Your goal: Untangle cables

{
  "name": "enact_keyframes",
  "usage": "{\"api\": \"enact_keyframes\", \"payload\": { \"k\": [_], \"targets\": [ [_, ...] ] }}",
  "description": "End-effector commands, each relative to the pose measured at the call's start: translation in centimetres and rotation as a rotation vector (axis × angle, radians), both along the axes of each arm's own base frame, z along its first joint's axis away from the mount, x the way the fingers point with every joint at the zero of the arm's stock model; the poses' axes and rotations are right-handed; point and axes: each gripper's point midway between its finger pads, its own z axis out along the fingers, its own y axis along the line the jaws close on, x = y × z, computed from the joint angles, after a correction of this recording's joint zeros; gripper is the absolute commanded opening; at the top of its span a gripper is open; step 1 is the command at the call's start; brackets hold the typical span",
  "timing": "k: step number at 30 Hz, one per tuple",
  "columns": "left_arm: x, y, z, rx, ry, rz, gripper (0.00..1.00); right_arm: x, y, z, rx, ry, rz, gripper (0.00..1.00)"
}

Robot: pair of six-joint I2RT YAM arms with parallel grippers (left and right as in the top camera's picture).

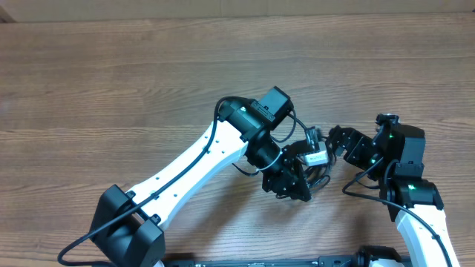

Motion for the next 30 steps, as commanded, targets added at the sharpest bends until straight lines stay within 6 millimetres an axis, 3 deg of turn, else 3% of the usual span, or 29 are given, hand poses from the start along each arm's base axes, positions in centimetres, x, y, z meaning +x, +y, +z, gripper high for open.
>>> {"api": "enact_keyframes", "payload": {
  "k": [1, 9, 22, 30],
  "targets": [
    [0.0, 0.2, 2.6, -0.086, 0.017, 0.003, 0.04, 0.0, -3.5, -0.8, -0.096, 0.035, -0.164, 0.81],
    [2.1, 1.3, 2.6, -0.083, 0.018, 0.069, 0.04, -0.8, -3.9, -1.5, -0.114, 0.078, -0.18, 0.78],
    [6.0, 3.6, 2.4, -0.055, 0.028, 0.205, 0.04, -4.1, -6.6, -3.7, -0.251, 0.24, -0.28, 0.91],
    [7.0, 4.3, 2.3, -0.048, 0.028, 0.238, 0.04, -5.1, -7.5, -4.2, -0.299, 0.285, -0.309, 0.95]
  ]
}}
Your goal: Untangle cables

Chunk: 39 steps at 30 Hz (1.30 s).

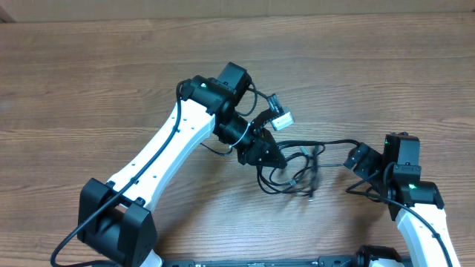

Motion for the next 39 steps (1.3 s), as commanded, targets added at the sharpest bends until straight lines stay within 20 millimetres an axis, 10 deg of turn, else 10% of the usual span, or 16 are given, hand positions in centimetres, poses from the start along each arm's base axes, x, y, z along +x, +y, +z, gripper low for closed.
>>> {"api": "enact_keyframes", "payload": {
  "k": [1, 29, 39],
  "targets": [
    [0.2, 0.2, 1.9, -0.043, -0.02, 0.016, 0.04, -0.3, -1.8, 0.0, -0.066, 0.015, -0.067, 0.95],
    [1.3, 0.5, 1.2, 0.024, 0.009, 0.082, 0.04, -3.2, -3.7, -0.8, -0.156, 0.125, -0.164, 1.0],
    [4.8, 2.4, -2.7, 0.361, 0.063, 0.375, 0.04, -3.6, -3.9, -0.8, -0.138, 0.127, -0.24, 1.0]
  ]
}}
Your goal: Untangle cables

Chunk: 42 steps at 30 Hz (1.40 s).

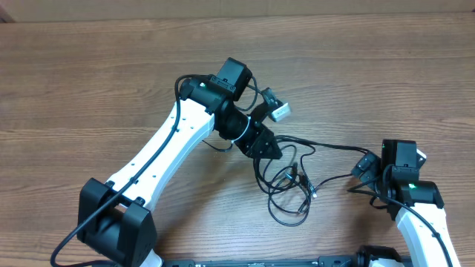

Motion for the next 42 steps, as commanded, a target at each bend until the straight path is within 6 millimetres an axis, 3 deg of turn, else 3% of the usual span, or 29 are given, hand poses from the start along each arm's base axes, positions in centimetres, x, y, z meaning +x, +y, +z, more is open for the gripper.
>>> {"api": "enact_keyframes", "payload": {
  "k": [1, 9, 16, 20, 23, 28, 42],
  "targets": [
    [2.0, 1.9, -0.3, 0.153, 0.0, 0.175, 0.04, -0.3, -1.2, 0.2, -0.036, -0.003, -0.075, 1.0],
    [2.9, 2.9, -1.3, 0.244, 0.007, 0.262, 0.04, -0.4, -0.9, 0.1, -0.02, 0.002, -0.068, 1.0],
    [2.5, 2.1, -0.7, 0.191, 0.01, 0.226, 0.04, 0.5, 1.8, -0.3, 0.129, -0.024, 0.003, 1.0],
    [2.1, 1.6, -0.1, 0.143, 0.019, 0.191, 0.04, 1.6, 4.3, 0.0, 0.223, -0.057, 0.164, 1.0],
    [1.7, 1.2, 0.4, 0.098, 0.007, 0.146, 0.04, 2.6, 7.4, 0.8, 0.326, -0.114, 0.368, 1.0],
    [0.2, -0.3, 2.6, -0.087, -0.017, 0.006, 0.04, 3.2, 11.7, 2.8, 0.462, -0.226, 0.675, 1.0],
    [-0.8, -2.2, 6.8, -0.38, -0.026, -0.11, 0.04, 3.2, 15.5, 5.9, 0.588, -0.386, 0.944, 1.0]
  ]
}}
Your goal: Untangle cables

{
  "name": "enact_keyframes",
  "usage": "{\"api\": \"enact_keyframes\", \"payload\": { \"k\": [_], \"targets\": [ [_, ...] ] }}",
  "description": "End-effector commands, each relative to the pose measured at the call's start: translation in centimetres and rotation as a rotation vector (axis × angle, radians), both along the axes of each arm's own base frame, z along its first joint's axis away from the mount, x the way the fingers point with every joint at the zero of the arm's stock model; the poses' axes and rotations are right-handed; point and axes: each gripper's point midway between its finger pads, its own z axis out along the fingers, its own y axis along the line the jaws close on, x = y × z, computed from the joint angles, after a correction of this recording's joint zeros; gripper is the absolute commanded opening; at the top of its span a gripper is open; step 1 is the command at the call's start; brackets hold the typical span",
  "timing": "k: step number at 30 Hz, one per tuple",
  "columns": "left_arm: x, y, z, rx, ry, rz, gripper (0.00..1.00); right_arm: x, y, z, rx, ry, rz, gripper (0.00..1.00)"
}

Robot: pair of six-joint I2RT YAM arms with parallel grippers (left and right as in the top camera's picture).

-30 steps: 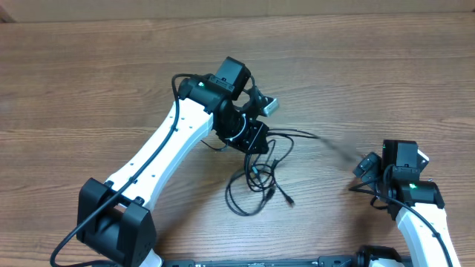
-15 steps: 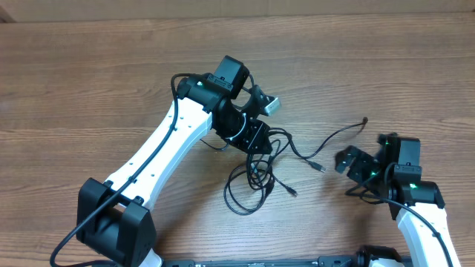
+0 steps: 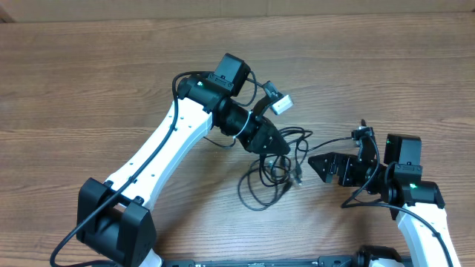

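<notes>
A black cable lies in loose loops (image 3: 269, 176) on the wooden table, in the overhead view. My left gripper (image 3: 273, 142) is shut on this cable just above the loops. A connector with a white label (image 3: 280, 104) sticks out beyond its far side. One strand runs right to a small black plug (image 3: 361, 133), which lies free beside my right wrist. My right gripper (image 3: 320, 167) points left toward the loops. Its fingers are spread and nothing sits between them.
The wooden table (image 3: 89, 81) stretches to the left and far side. The white left arm (image 3: 163, 159) crosses diagonally from the near-left base. The right arm's base (image 3: 419, 204) sits at the near right.
My right gripper was shut on the cable's right end at the right; now it is open and further left, near the loops, with the plug free. The loops have shifted left.
Both grippers met at a tight knot of cable in the middle. Then the left one held the cable further left and the right one held an end to the right, with the strand stretched and the loops loosening. Now the right gripper has let go.
</notes>
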Motion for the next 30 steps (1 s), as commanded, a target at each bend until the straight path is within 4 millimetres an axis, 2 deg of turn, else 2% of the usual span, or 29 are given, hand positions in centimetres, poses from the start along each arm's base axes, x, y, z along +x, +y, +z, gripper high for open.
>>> {"api": "enact_keyframes", "payload": {
  "k": [1, 9, 18, 21, 24, 27, 30],
  "targets": [
    [-0.8, -0.5, 3.8, -0.163, -0.025, -0.053, 0.04, 0.1, 1.4, 1.6, 0.075, -0.073, 0.084, 1.0],
    [-1.6, -1.0, 4.4, -0.196, -0.01, -0.082, 0.04, 0.8, 1.9, 2.8, 0.11, -0.141, 0.115, 1.0],
    [-3.9, -2.4, 4.7, -0.216, 0.0, -0.153, 0.04, 2.4, 1.6, 3.9, 0.088, -0.233, 0.103, 1.0],
    [-4.6, -2.8, 4.8, -0.22, 0.006, -0.174, 0.04, 3.6, -0.2, 3.0, 0.02, -0.189, -0.028, 1.0],
    [-4.8, -2.9, 4.8, -0.218, 0.01, -0.179, 0.04, 4.4, -3.6, 1.1, -0.059, -0.069, -0.283, 1.0],
    [-4.6, -2.7, 4.8, -0.217, 0.011, -0.173, 0.04, 3.7, -6.7, -0.8, -0.135, 0.052, -0.501, 1.0],
    [-4.3, -2.6, 4.8, -0.219, 0.007, -0.166, 0.04, 2.2, -8.4, -2.3, -0.208, 0.143, -0.601, 1.0]
  ]
}}
